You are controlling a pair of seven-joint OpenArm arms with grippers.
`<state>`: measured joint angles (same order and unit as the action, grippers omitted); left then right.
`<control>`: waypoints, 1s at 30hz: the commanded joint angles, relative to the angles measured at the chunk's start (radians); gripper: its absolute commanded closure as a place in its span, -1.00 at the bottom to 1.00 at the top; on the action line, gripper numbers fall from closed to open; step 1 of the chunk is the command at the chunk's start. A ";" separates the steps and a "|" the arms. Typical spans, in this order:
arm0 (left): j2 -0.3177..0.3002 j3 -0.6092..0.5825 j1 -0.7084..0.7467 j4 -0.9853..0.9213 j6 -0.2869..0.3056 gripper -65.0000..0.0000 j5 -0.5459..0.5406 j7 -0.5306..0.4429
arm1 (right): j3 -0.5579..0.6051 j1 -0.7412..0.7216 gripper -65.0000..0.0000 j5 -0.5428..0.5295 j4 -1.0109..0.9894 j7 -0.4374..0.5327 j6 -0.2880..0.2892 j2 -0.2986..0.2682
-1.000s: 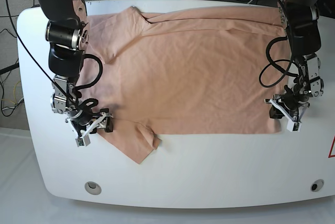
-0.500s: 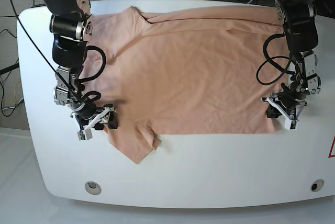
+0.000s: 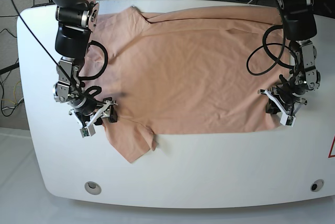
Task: Fold the T-shirt properly
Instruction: 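Reposition the right gripper at the hem corner beside the sleeve, then close the right gripper on the hem corner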
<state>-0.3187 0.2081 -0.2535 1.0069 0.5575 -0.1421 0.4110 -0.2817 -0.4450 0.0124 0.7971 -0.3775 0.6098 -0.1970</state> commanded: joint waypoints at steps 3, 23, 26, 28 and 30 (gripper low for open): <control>-0.015 0.003 -0.019 0.042 -0.001 0.63 -0.014 -0.022 | 0.002 -0.010 -0.06 0.025 0.000 -0.048 -0.008 -0.009; 0.005 0.077 -0.017 0.034 0.002 -0.61 -0.012 -0.031 | 0.005 -0.019 -0.61 0.030 0.006 -0.050 -0.008 -0.015; 0.005 0.073 -0.017 0.034 -0.001 -0.61 -0.009 -0.057 | 0.005 -0.031 -0.61 0.030 0.006 -0.050 -0.008 -0.017; 0.006 0.073 -0.017 0.026 -0.003 -0.61 -0.007 -0.085 | 0.005 -0.041 -0.61 0.031 0.003 -0.050 -0.008 -0.017; 0.006 0.073 -0.019 0.005 -0.004 -0.61 -0.007 -0.111 | 0.005 -0.041 -0.61 0.031 0.002 -0.050 -0.008 -0.017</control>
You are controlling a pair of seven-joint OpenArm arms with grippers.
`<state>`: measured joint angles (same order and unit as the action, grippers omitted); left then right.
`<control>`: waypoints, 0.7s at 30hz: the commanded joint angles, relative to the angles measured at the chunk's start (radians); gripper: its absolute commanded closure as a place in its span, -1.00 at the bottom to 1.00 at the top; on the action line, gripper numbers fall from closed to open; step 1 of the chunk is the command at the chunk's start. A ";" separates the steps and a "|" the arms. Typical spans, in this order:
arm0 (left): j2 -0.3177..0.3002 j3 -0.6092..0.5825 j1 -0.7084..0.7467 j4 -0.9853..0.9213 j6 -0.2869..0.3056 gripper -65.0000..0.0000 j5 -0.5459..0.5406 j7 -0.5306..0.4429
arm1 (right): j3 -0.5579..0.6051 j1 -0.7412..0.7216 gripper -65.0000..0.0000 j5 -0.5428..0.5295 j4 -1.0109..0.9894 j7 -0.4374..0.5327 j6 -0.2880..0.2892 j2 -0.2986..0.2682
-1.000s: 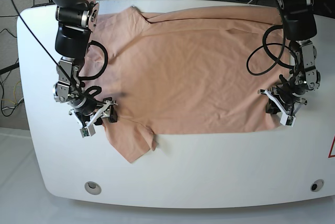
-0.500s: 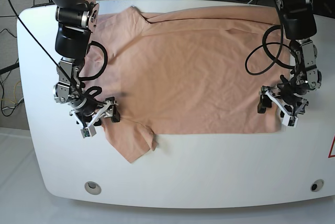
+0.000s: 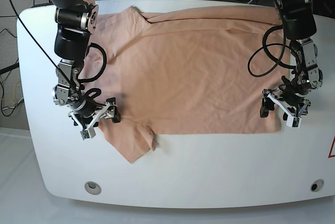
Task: Fold the T-shirt properly
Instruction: 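Close the right gripper on the hem corner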
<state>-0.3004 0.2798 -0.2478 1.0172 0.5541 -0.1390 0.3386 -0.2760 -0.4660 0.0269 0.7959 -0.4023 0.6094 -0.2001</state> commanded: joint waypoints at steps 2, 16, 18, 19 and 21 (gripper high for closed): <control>-0.012 0.002 -0.026 -0.038 -0.001 -0.61 -0.011 -0.063 | -0.001 -0.020 -0.61 0.017 0.003 -0.025 -0.007 -0.014; -0.018 -0.023 -0.095 -0.311 -0.078 -0.62 -0.011 -0.249 | -0.001 -0.026 -0.62 0.018 0.007 -0.025 -0.007 -0.015; -0.018 -0.046 -0.100 -0.324 -0.079 -0.62 -0.011 -0.269 | -0.001 -0.026 -0.62 0.018 0.007 -0.025 -0.007 -0.022; -0.018 -0.053 -0.101 -0.329 -0.079 -0.62 -0.011 -0.273 | -0.001 -0.026 -0.62 0.018 0.007 -0.025 -0.007 -0.026; -0.018 -0.072 -0.103 -0.334 -0.079 -0.62 -0.011 -0.283 | -0.001 -0.027 -0.62 0.017 0.009 -0.025 -0.007 -0.029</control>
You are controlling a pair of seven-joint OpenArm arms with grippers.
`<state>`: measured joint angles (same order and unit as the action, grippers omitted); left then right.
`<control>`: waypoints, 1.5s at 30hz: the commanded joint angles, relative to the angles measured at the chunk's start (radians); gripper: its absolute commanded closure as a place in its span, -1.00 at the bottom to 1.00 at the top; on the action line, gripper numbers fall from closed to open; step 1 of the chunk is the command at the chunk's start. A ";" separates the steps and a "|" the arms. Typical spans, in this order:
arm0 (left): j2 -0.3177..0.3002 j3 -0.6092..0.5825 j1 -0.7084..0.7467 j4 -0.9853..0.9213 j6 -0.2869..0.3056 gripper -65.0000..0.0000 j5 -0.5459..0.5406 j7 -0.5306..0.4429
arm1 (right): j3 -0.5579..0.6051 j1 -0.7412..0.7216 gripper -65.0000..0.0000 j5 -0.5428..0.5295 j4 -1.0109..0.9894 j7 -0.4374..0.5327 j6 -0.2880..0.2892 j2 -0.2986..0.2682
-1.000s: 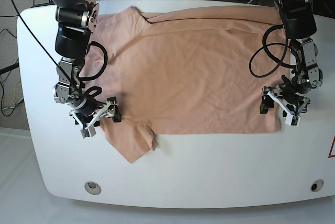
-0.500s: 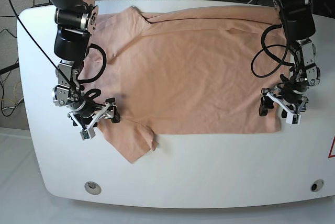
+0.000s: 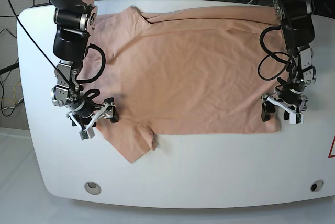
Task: Fold the T-shirt properly
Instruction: 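Close the right gripper on the hem corner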
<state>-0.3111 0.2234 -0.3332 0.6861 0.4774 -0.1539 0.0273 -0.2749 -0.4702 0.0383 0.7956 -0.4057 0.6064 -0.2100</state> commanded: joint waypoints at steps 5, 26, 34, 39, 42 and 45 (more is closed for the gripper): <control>-0.004 -0.060 -0.017 0.001 0.005 -0.54 0.003 0.026 | -0.005 -0.038 -0.62 0.005 0.009 -0.022 -0.004 -0.022; -0.001 -0.086 -0.017 0.001 0.004 1.00 0.000 0.030 | -0.007 -0.054 -0.62 0.007 0.034 -0.022 -0.004 -0.027; -0.004 -0.086 -0.016 0.001 0.004 1.00 0.000 0.030 | -0.007 -0.058 -0.62 0.007 0.103 -0.022 -0.006 -0.027; -0.004 -0.086 -0.016 0.001 0.004 1.00 0.000 0.030 | -0.010 -0.058 -0.62 -0.002 0.117 -0.022 -0.010 -0.058; -0.004 -0.086 -0.014 0.001 0.004 1.00 0.000 0.030 | -0.039 -0.058 -0.62 -0.002 0.114 -0.022 -0.012 -0.065; -0.004 -0.086 -0.014 0.001 0.004 1.00 0.000 0.030 | -0.086 -0.060 -0.62 0.004 0.112 -0.022 -0.010 -0.067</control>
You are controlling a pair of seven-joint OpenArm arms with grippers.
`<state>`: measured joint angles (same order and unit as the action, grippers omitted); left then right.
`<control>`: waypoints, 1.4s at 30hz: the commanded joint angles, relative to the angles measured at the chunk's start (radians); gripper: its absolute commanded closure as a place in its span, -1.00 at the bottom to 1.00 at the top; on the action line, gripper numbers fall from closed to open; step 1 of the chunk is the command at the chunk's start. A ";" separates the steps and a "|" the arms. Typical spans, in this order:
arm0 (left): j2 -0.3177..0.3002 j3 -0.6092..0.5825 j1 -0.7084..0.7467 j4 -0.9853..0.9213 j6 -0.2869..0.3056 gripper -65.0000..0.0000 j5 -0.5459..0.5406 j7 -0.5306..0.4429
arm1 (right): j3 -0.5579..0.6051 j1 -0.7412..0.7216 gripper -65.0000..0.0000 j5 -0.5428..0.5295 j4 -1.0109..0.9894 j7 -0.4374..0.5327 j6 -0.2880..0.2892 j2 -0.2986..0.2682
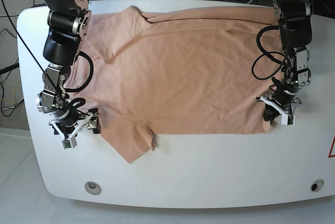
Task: Fold the T-shirt properly
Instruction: 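Close the right gripper on the hem corner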
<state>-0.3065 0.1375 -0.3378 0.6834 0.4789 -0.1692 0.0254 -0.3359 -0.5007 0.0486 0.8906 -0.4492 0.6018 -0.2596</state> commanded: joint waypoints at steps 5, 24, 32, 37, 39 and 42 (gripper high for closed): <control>-0.009 0.000 -0.010 0.003 0.004 1.00 0.015 0.032 | -0.088 -0.025 -0.62 -0.003 0.012 0.023 -0.001 -0.019; -0.009 0.000 -0.008 0.003 0.004 1.00 0.015 0.032 | -0.104 -0.063 -0.62 -0.013 -0.225 0.083 -0.001 -0.051; -0.010 0.000 -0.008 0.003 0.004 1.00 0.015 0.032 | -0.104 -0.063 -0.62 -0.014 -0.233 0.079 -0.001 -0.022; -0.009 0.000 -0.008 0.003 0.004 1.00 0.015 0.032 | -0.101 -0.063 -0.62 -0.014 -0.233 0.076 -0.001 0.000; -0.009 0.000 -0.008 0.003 0.004 1.00 0.015 0.032 | -0.101 -0.062 -0.62 -0.011 -0.233 0.076 -0.001 0.016; -0.009 0.000 -0.008 0.003 0.004 1.00 0.015 0.032 | -0.099 -0.060 -0.62 -0.005 -0.233 0.074 -0.001 0.036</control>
<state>-0.3065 0.1375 -0.3374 0.6830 0.4793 -0.1692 0.0261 -0.4377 -0.5426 0.0448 0.6495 -0.3557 0.5919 -0.2317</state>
